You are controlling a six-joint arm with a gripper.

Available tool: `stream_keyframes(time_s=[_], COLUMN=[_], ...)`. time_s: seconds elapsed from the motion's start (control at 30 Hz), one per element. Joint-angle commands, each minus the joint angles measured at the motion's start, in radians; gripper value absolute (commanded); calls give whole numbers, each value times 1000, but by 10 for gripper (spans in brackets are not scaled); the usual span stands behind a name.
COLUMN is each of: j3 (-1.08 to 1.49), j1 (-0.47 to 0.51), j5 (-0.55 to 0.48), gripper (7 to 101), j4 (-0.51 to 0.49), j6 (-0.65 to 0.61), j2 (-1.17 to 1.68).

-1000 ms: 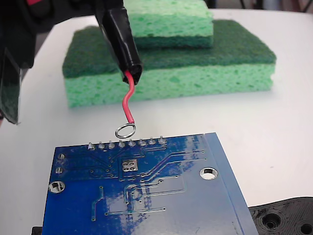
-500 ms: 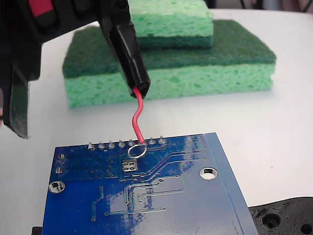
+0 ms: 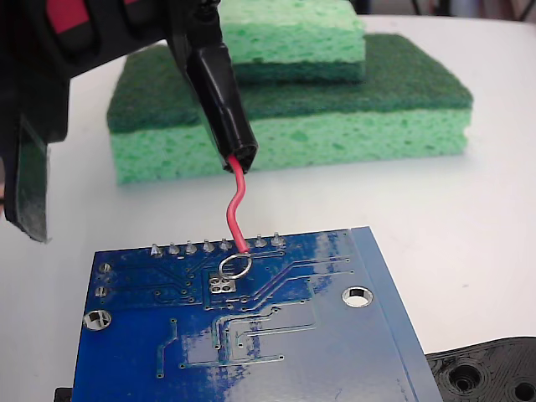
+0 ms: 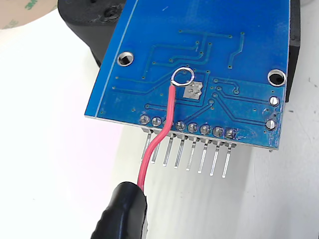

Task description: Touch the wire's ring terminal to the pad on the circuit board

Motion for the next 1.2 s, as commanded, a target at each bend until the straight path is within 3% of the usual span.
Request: stream_keyframes(time_s=[0.03, 0.73, 1.2], j3=[-8, -14, 9], j1=[0, 2, -38], j5=[5, 2, 52], gripper=[1003, 1003, 1003], j4=[0, 9, 101], j6=[-2, -6, 21], j2=[2, -3, 172])
